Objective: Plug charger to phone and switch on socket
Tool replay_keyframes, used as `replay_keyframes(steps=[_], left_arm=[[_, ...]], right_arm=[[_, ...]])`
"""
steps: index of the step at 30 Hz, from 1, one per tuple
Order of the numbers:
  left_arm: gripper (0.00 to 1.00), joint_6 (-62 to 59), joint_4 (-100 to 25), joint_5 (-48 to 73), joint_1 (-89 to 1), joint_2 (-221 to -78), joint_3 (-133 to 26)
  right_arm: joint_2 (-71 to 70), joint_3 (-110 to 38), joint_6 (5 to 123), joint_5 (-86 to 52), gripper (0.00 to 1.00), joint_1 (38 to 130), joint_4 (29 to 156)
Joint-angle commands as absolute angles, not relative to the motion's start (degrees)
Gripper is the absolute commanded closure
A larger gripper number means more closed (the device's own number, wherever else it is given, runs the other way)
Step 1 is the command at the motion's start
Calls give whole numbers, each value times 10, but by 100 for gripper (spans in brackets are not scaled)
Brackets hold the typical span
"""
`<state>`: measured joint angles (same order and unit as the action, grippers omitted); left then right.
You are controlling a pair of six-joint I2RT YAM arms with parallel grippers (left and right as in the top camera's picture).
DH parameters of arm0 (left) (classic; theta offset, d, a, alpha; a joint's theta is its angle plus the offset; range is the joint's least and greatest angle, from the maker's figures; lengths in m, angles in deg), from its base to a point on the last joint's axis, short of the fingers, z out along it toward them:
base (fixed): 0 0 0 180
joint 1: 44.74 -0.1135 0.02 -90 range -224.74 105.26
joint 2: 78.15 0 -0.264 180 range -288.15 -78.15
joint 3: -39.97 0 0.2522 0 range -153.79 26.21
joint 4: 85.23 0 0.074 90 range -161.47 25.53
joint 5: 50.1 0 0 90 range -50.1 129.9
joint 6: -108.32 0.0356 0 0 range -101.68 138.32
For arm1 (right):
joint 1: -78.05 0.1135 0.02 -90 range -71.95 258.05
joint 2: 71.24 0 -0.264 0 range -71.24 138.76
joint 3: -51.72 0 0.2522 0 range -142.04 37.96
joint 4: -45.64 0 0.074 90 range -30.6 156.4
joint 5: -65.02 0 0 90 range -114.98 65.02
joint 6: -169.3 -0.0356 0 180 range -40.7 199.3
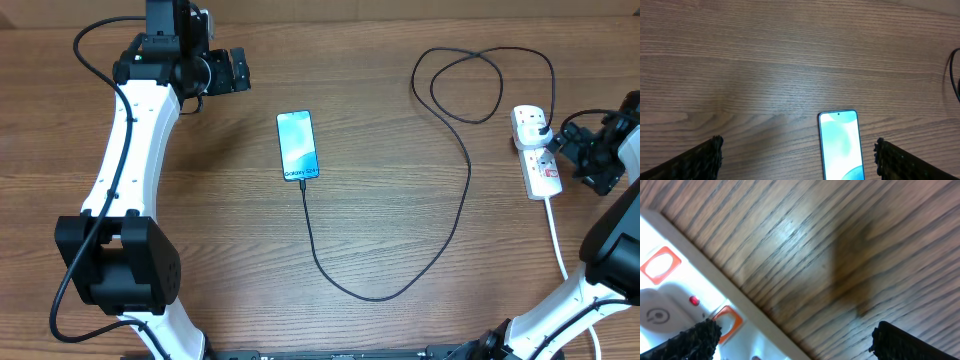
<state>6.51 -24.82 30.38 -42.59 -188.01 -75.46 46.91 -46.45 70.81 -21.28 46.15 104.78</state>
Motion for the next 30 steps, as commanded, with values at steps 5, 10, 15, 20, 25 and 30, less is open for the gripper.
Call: replay_keyframes(steps=[5, 10, 15, 20, 25, 30], left_arm=[[0, 72, -250, 311, -425, -1884, -755], [1, 72, -250, 311, -425, -1884, -755], [0, 72, -250, 311, -425, -1884, -755], [0, 72, -250, 311, -425, -1884, -755], [0, 72, -250, 311, -425, -1884, -755], [0, 72, -250, 311, -425, -1884, -755]], right_arm=[[479, -456, 724, -189, 0, 468, 1061], [472, -458, 712, -193, 0, 461, 1078], [426, -458, 684, -203, 0, 439, 1090], [338, -458, 682, -235, 0, 425, 1118], [234, -458, 656, -243, 0, 428, 1174], [146, -457, 658, -173, 0, 448, 1247]])
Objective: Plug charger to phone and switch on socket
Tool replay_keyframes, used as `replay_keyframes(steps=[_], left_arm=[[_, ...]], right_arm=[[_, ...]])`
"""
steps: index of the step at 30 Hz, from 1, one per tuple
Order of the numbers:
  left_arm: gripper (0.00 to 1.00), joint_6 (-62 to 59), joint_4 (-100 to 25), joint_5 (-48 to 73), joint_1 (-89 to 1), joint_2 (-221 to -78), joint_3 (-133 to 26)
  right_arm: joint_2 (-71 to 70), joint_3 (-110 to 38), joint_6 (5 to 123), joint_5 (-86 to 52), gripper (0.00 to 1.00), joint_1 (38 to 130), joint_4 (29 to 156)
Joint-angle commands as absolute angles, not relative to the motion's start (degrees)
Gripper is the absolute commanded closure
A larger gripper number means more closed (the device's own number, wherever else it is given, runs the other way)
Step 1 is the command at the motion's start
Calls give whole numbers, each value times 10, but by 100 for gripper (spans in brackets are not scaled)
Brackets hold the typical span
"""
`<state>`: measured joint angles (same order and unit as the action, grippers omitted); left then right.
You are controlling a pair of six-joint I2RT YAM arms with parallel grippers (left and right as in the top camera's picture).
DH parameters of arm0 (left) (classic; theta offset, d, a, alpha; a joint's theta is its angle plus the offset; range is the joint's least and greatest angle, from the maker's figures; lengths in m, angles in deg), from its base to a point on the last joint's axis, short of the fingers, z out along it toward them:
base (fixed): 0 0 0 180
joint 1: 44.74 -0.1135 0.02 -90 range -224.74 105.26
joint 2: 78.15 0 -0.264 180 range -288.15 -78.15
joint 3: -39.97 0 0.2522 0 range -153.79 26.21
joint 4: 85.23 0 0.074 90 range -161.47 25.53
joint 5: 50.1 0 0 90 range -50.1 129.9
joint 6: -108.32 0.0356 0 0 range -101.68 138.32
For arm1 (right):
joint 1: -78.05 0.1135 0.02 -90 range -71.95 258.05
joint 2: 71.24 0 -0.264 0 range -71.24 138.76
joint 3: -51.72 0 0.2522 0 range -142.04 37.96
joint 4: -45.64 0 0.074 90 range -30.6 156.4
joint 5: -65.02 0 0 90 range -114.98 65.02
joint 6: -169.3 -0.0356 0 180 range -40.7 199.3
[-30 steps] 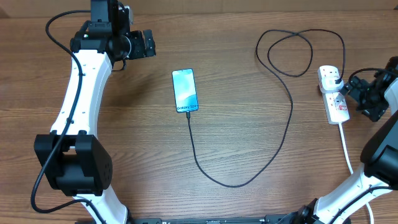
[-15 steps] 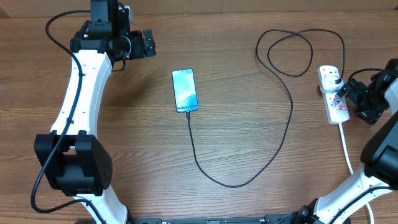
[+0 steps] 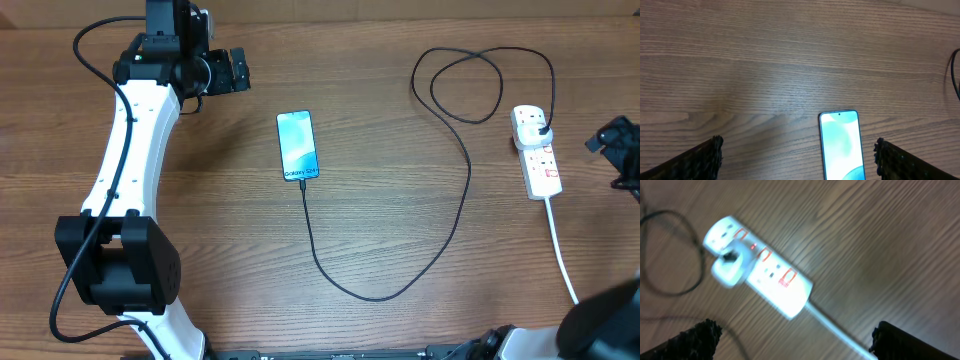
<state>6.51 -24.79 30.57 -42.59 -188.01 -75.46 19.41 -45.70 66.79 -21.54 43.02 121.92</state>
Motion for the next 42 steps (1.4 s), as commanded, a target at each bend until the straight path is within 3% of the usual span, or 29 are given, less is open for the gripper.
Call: replay_keyframes(steps=[1, 13, 17, 25, 42], left_arm=[[0, 72, -250, 311, -425, -1884, -755], [1, 72, -250, 311, -425, -1884, -755], [0, 72, -250, 311, -425, -1884, -755], [1, 72, -250, 311, -425, -1884, -755], [1, 72, -250, 311, -425, -1884, -755]], right_arm=[[130, -457, 658, -171, 0, 455, 1262], [-69, -416, 620, -172, 0, 672, 1340], [-91, -378, 545, -164, 0, 736, 1361], [-69, -374, 525, -124, 0, 758, 1463], [-51, -374, 528, -129, 0, 759, 1461]])
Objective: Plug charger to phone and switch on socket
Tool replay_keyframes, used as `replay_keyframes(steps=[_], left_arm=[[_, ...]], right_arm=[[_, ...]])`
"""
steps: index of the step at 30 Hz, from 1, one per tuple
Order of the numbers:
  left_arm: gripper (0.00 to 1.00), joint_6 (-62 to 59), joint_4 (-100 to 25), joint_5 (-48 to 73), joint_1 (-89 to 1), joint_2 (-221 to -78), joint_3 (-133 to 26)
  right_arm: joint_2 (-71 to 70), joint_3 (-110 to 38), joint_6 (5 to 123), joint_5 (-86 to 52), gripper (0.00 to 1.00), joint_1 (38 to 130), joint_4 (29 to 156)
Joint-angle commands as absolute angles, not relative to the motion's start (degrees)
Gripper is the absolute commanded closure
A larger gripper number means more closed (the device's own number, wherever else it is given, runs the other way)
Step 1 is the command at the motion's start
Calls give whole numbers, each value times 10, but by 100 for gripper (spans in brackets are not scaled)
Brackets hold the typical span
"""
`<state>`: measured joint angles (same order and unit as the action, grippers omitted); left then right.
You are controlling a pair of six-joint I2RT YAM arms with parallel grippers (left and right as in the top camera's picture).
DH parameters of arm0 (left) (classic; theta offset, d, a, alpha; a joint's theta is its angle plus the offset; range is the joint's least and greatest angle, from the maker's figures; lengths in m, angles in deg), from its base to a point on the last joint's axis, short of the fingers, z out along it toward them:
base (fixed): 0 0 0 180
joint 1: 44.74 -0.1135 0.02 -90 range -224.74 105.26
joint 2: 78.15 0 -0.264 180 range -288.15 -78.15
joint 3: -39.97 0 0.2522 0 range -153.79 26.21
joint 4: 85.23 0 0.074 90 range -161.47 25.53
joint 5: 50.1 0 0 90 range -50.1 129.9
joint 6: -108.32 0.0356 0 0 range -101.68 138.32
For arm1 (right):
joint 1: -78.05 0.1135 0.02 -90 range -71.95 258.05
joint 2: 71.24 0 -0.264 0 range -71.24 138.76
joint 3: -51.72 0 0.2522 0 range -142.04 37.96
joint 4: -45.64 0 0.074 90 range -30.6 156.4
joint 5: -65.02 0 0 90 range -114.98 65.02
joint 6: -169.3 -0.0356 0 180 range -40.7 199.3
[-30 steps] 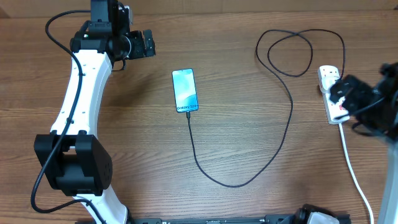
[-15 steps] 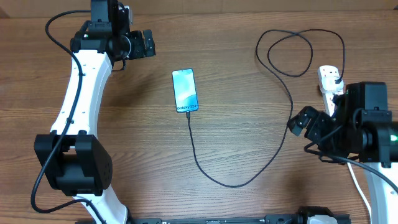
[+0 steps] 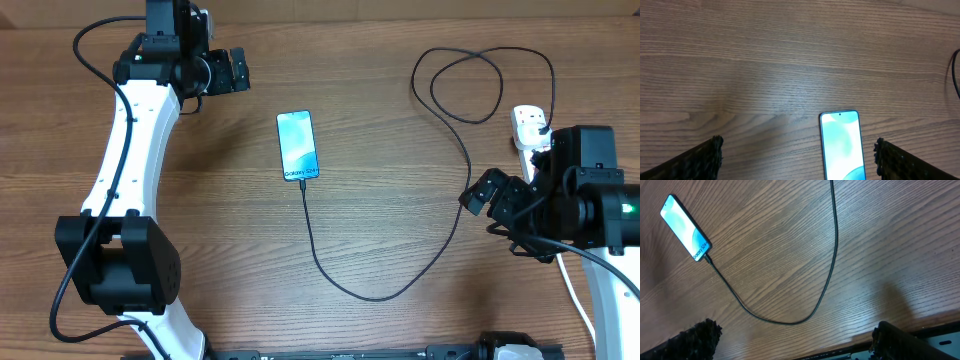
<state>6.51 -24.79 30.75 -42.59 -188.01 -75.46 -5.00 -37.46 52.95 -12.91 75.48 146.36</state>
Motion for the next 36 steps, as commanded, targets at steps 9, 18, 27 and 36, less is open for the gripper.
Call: replay_keyframes(steps=[9, 18, 27, 36], left_arm=[[0, 72, -250, 311, -425, -1884, -755], [0, 72, -250, 311, -425, -1884, -755], [1, 72, -250, 311, -425, -1884, -755], [0, 72, -250, 311, -425, -1884, -755]], right_arm=[[-60, -374, 531, -160, 0, 858, 1401], [-97, -374, 523, -216, 0, 937, 1360], [-176, -374, 530, -233, 0, 937, 1359], [-275, -337, 574, -263, 0, 912, 1318]])
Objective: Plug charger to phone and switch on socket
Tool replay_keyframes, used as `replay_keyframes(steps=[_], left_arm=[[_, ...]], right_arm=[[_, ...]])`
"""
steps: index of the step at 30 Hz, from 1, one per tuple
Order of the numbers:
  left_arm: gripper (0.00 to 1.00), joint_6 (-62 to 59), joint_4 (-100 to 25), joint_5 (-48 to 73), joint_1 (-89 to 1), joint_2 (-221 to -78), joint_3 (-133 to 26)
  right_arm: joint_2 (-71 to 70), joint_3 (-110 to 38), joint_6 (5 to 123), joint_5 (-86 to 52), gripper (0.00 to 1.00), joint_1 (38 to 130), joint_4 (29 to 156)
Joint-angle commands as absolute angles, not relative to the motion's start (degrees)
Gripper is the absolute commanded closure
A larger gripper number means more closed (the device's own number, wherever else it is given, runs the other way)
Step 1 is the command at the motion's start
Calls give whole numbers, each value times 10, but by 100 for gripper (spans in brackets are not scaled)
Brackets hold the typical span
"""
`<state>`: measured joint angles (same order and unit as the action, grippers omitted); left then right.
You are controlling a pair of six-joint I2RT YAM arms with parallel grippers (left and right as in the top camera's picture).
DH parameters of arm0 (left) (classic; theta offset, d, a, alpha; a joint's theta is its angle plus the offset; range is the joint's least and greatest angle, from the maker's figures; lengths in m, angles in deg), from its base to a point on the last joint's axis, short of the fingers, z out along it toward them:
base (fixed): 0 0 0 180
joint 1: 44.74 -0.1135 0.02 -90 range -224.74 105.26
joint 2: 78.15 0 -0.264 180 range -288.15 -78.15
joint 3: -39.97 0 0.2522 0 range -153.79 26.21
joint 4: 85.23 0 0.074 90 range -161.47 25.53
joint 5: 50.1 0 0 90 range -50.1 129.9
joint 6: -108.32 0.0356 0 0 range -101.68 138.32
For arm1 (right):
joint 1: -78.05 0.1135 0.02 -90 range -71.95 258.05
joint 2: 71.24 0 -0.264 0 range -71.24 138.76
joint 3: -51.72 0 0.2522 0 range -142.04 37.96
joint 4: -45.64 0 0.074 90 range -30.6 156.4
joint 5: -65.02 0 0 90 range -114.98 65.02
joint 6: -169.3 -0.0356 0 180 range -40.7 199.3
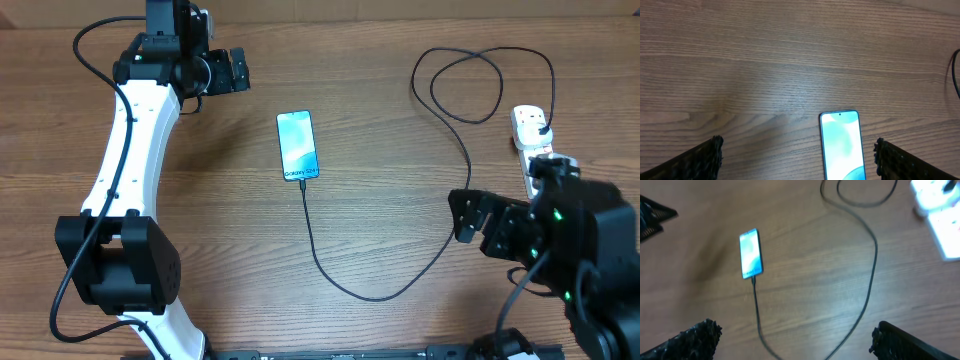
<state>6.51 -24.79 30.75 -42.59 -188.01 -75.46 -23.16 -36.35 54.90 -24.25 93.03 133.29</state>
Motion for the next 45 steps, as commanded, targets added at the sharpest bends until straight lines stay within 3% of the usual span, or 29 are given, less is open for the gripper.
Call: replay_keyframes(steps=[1, 12, 30, 45], left_arm=[[0, 72, -250, 311, -425, -1884, -755], [0, 72, -250, 311, -425, -1884, -755], [0, 72, -250, 311, -425, -1884, -755], [0, 72, -250, 311, -425, -1884, -755]], right_arm=[[-288, -326, 577, -263, 0, 905, 1311], [-463, -122, 679, -215, 0, 841, 1119], [-628, 140, 678, -190, 0, 808, 834], [-711, 245, 678, -182, 0, 810, 731]])
